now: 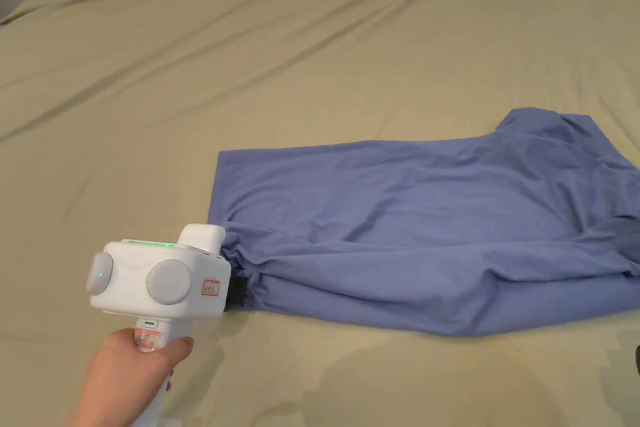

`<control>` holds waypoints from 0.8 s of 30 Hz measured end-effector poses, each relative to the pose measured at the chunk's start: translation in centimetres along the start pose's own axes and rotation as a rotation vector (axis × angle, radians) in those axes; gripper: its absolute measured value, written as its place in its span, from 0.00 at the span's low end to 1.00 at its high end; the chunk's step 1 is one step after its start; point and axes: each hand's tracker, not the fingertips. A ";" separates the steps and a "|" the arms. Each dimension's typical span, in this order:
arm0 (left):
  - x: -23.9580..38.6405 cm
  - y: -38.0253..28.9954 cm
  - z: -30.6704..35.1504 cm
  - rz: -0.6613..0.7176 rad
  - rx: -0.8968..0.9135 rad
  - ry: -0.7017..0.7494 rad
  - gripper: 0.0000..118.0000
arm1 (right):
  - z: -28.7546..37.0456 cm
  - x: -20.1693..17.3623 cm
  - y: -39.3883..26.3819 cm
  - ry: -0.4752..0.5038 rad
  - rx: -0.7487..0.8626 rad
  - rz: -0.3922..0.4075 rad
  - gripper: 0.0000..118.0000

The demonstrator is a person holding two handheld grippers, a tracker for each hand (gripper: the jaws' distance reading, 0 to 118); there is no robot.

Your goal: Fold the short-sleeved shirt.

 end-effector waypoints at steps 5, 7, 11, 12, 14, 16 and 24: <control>-0.6 0.1 1.0 0.016 0.002 -0.009 0.09 | -0.6 0.4 1.5 0.022 -0.017 0.003 0.37; -1.2 0.3 1.1 0.036 0.003 -0.020 0.09 | -1.7 1.4 2.4 0.024 -0.066 -0.012 0.97; -0.8 0.3 1.4 0.046 -0.008 -0.026 0.09 | -4.3 3.8 4.3 -0.048 -0.095 -0.028 0.98; -0.6 0.2 1.4 0.041 -0.012 -0.022 0.09 | -5.4 4.6 4.9 -0.068 -0.114 -0.040 0.99; -0.3 0.2 1.3 0.030 -0.018 -0.014 0.09 | -7.2 5.9 5.8 -0.107 -0.151 -0.063 0.98; 0.3 0.2 1.6 0.024 -0.022 -0.008 0.09 | -8.8 7.1 6.8 -0.107 -0.157 -0.064 0.93; 0.2 0.5 1.6 0.029 -0.036 -0.015 0.09 | -9.4 6.0 8.5 -0.022 -0.195 0.061 0.27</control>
